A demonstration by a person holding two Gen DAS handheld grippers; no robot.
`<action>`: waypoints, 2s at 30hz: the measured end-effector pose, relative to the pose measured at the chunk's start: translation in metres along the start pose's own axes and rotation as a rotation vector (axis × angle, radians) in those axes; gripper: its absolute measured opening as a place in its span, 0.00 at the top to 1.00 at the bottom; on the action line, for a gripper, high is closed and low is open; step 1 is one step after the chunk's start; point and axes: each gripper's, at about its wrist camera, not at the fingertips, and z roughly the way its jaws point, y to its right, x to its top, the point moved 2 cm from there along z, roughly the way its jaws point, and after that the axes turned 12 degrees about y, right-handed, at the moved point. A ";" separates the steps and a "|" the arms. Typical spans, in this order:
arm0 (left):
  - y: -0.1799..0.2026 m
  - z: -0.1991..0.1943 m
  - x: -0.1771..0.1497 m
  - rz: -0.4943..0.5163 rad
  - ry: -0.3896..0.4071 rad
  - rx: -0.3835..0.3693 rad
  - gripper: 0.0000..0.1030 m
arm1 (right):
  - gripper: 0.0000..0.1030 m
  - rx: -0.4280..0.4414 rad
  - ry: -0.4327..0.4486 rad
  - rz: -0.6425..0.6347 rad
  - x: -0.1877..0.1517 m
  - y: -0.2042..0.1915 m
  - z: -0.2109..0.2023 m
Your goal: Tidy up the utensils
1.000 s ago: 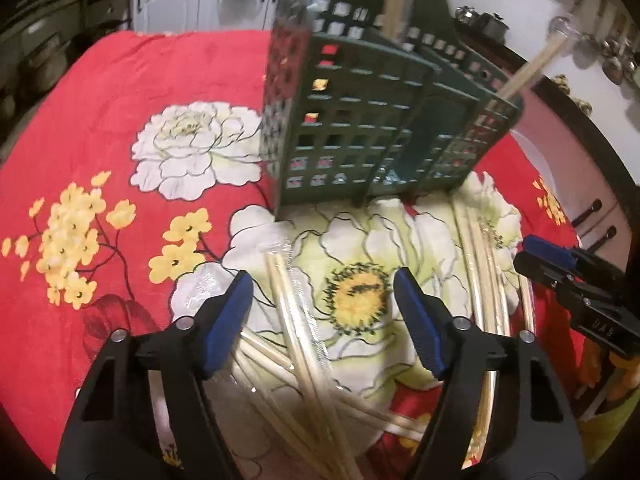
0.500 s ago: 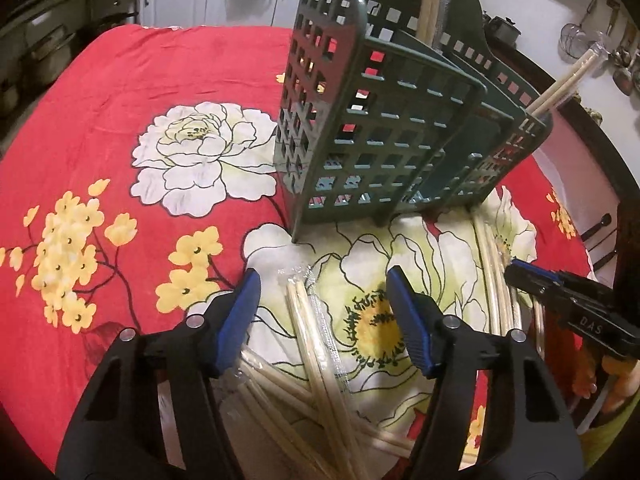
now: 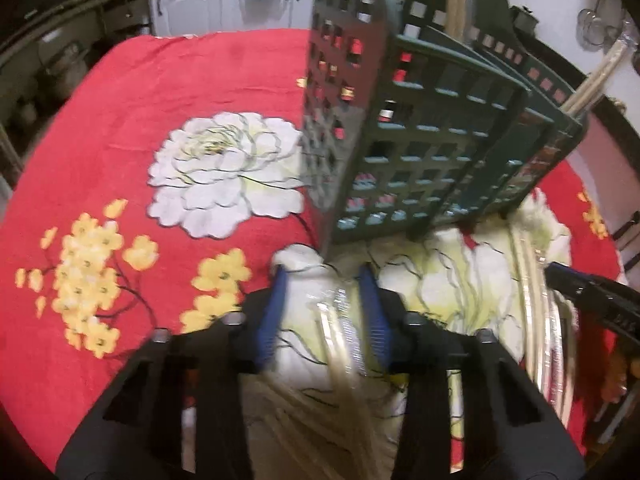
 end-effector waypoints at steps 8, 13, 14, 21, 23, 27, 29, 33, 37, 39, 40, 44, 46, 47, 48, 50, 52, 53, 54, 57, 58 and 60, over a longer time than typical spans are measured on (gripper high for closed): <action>-0.013 -0.003 0.003 -0.010 0.003 -0.048 0.93 | 0.88 0.050 0.032 0.064 0.008 0.004 -0.007; -0.016 -0.018 0.005 -0.047 0.022 -0.106 0.94 | 0.88 0.099 0.113 0.052 0.017 -0.008 -0.031; -0.015 -0.021 0.006 -0.055 0.027 -0.118 0.94 | 0.88 0.104 0.127 0.042 0.019 -0.011 -0.035; 0.001 -0.058 0.020 -0.042 0.108 -0.172 0.94 | 0.88 0.118 0.221 -0.034 0.033 -0.034 -0.070; 0.009 -0.068 0.023 -0.030 0.129 -0.184 0.94 | 0.89 0.121 0.251 -0.062 0.035 -0.042 -0.080; 0.021 -0.087 0.032 -0.011 0.176 -0.215 0.95 | 0.89 0.163 0.283 -0.088 0.039 -0.056 -0.097; 0.027 -0.094 0.035 -0.011 0.196 -0.231 0.95 | 0.89 0.170 0.307 -0.110 0.041 -0.064 -0.106; 0.036 -0.109 0.044 0.007 0.234 -0.250 0.95 | 0.89 0.182 0.365 -0.153 0.045 -0.078 -0.125; 0.045 -0.121 0.053 0.023 0.269 -0.270 0.95 | 0.89 0.179 0.417 -0.207 0.049 -0.090 -0.141; 0.048 -0.125 0.056 0.023 0.285 -0.277 0.95 | 0.89 0.175 0.440 -0.221 0.050 -0.094 -0.148; 0.049 -0.127 0.058 0.023 0.293 -0.279 0.95 | 0.89 0.174 0.454 -0.228 0.051 -0.095 -0.151; 0.054 -0.133 0.066 0.029 0.316 -0.288 0.95 | 0.89 0.171 0.489 -0.242 0.055 -0.099 -0.159; 0.057 -0.136 0.071 0.034 0.330 -0.293 0.95 | 0.89 0.171 0.497 -0.249 0.056 -0.100 -0.161; 0.058 -0.138 0.074 0.034 0.340 -0.296 0.95 | 0.89 0.167 0.502 -0.253 0.057 -0.101 -0.161; 0.059 -0.139 0.075 0.034 0.345 -0.299 0.95 | 0.89 0.165 0.506 -0.258 0.058 -0.102 -0.162; 0.062 -0.142 0.080 0.037 0.360 -0.303 0.95 | 0.89 0.167 0.518 -0.260 0.060 -0.104 -0.165; 0.065 -0.144 0.083 0.043 0.369 -0.308 0.95 | 0.89 0.167 0.531 -0.266 0.063 -0.106 -0.168; 0.067 -0.146 0.085 0.042 0.378 -0.311 0.95 | 0.89 0.166 0.538 -0.269 0.064 -0.106 -0.170; 0.067 -0.148 0.087 0.043 0.383 -0.314 0.95 | 0.89 0.165 0.546 -0.274 0.066 -0.107 -0.171; 0.071 -0.153 0.093 0.044 0.404 -0.322 0.95 | 0.89 0.159 0.564 -0.285 0.069 -0.110 -0.175; 0.072 -0.154 0.095 0.045 0.412 -0.324 0.95 | 0.89 0.158 0.571 -0.288 0.072 -0.110 -0.176; 0.074 -0.156 0.099 0.049 0.425 -0.326 0.95 | 0.89 0.157 0.582 -0.291 0.075 -0.112 -0.178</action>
